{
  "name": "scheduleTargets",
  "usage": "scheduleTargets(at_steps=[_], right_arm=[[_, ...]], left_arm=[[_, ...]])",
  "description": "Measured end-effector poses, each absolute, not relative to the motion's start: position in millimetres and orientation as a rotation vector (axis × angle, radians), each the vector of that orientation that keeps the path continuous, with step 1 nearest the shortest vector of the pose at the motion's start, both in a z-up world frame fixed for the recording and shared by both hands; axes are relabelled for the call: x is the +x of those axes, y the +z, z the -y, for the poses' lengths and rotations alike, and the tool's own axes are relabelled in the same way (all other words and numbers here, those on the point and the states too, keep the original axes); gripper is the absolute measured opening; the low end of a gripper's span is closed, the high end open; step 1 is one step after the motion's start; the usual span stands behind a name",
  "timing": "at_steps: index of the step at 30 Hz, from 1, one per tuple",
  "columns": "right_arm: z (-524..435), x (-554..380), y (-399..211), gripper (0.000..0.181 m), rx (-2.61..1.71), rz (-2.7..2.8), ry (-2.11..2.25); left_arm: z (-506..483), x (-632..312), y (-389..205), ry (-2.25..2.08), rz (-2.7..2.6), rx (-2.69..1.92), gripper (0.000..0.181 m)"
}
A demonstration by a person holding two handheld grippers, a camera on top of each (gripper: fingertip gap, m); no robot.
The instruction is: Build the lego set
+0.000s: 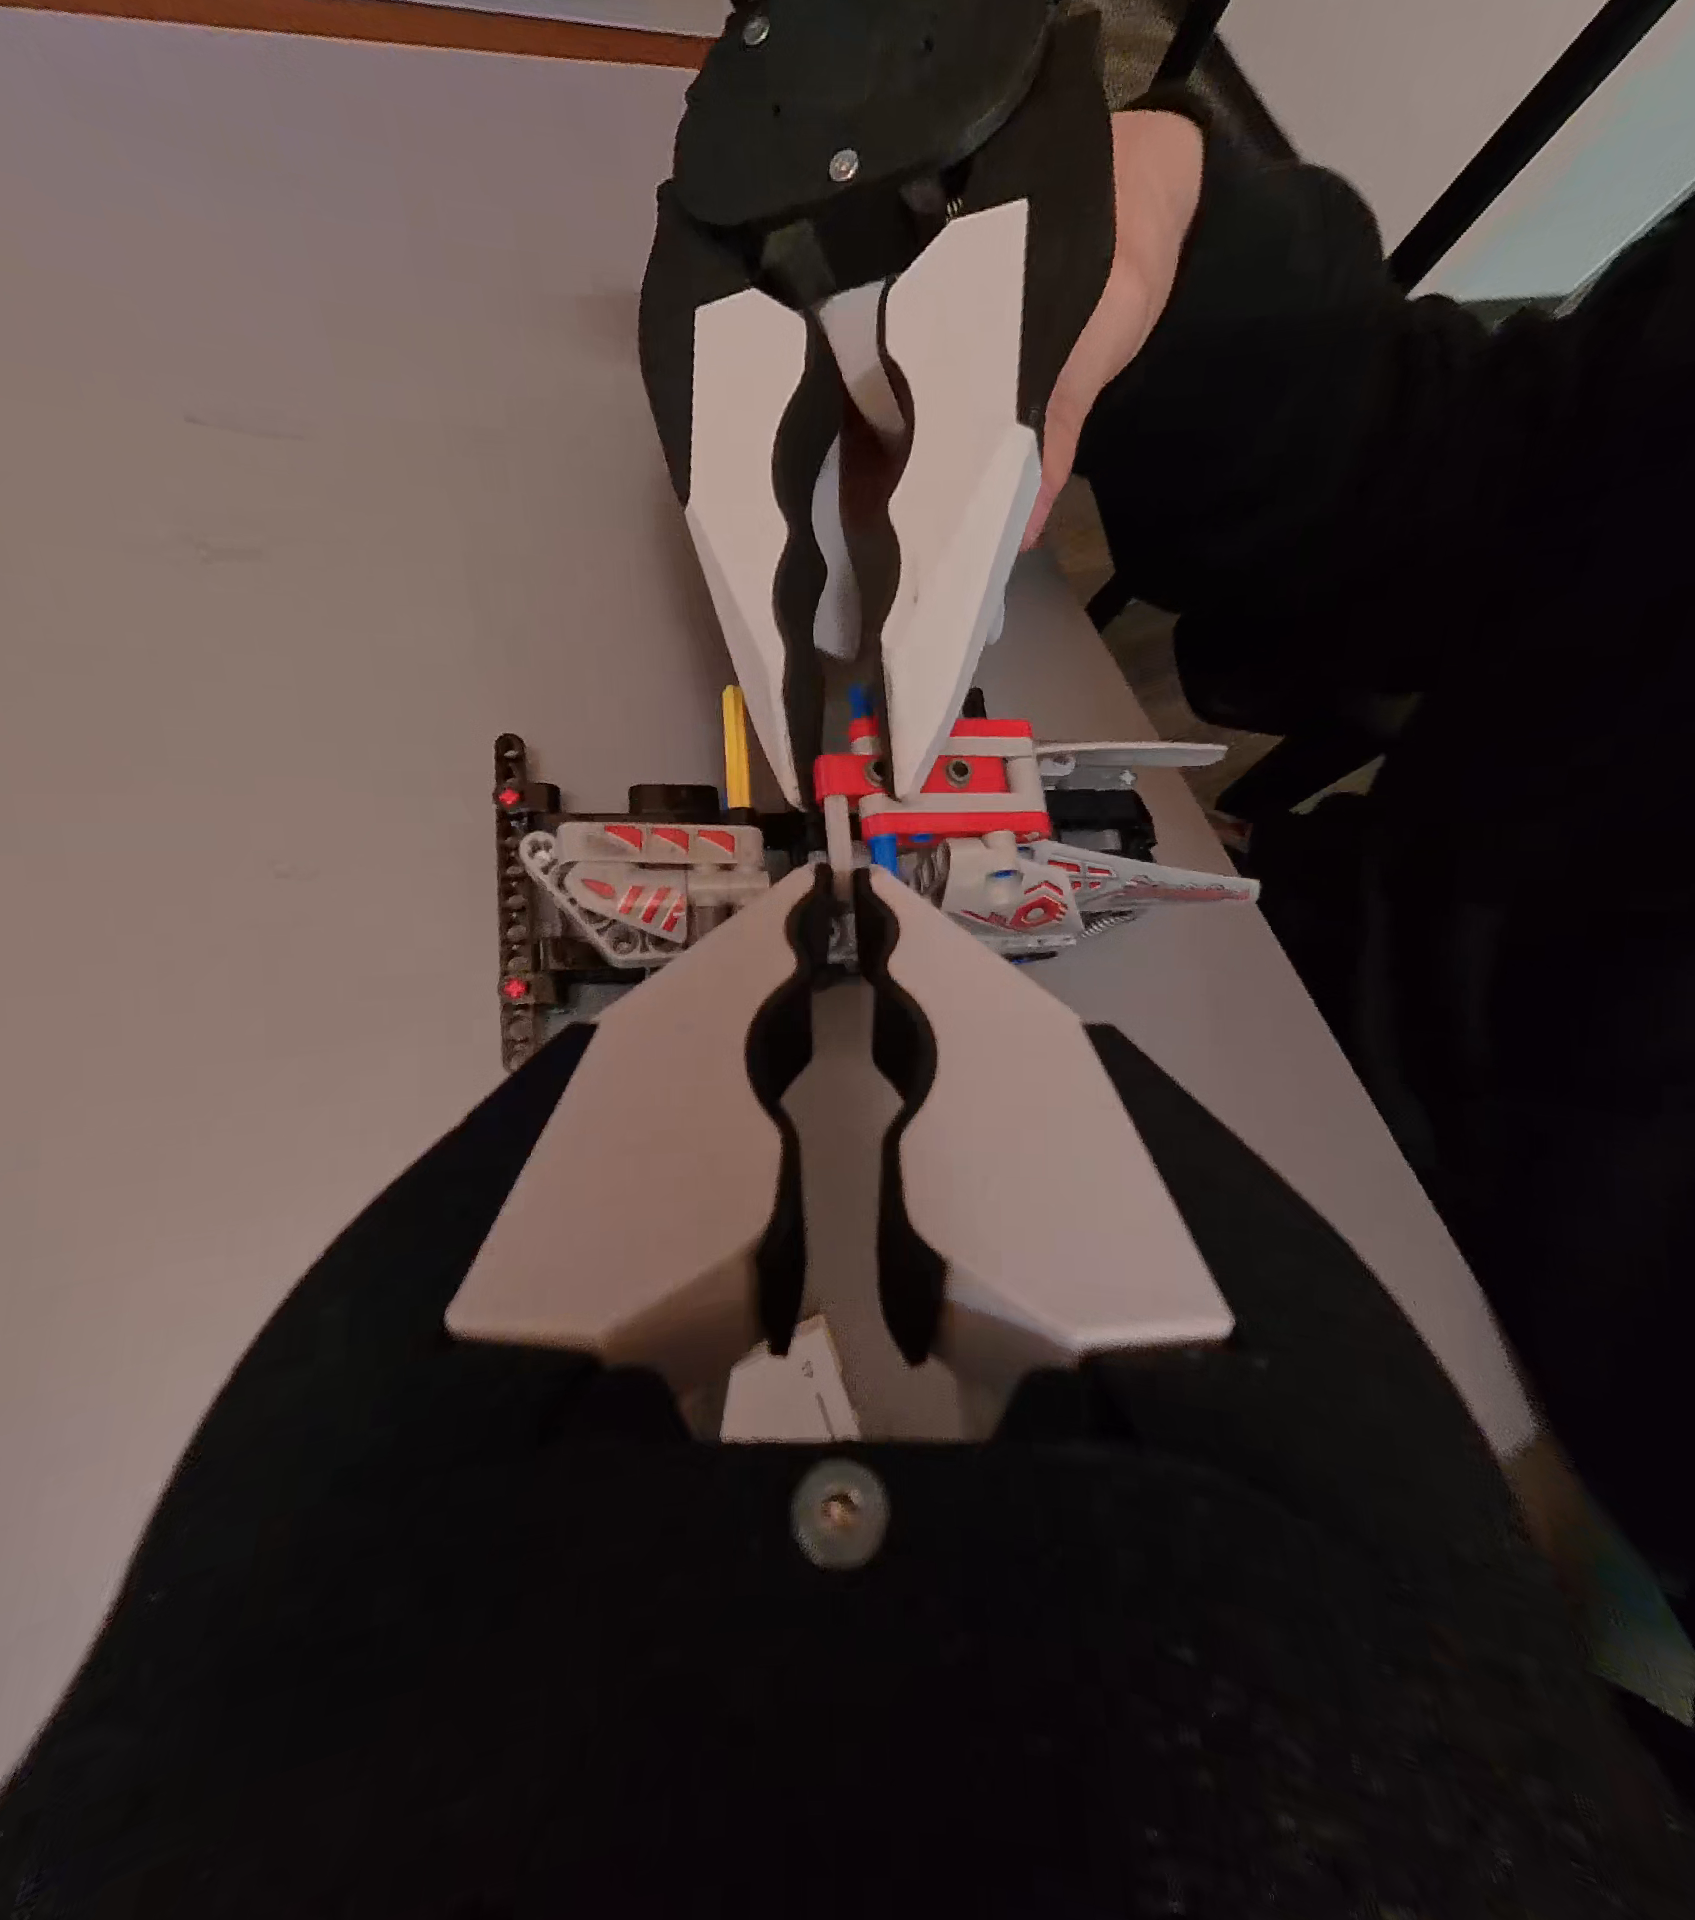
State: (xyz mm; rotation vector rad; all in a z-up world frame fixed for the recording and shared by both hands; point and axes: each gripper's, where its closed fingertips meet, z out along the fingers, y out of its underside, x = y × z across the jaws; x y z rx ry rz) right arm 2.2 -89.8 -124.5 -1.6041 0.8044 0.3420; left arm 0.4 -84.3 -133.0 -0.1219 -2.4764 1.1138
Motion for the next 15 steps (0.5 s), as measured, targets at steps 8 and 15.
scheduleTargets(at_steps=[8,15], right_arm=[[89.1,2.0,-124.7,0.015,-1.619,-0.797,0.321],[91.5,1.6,-124.4,0.015,-1.637,-0.794,0.296]], left_arm=[[87.6,1.4,-130.9,1.247,2.586,-0.325,0.001],[88.7,1.2,-129.9,1.388,2.568,-0.219,0.001]])
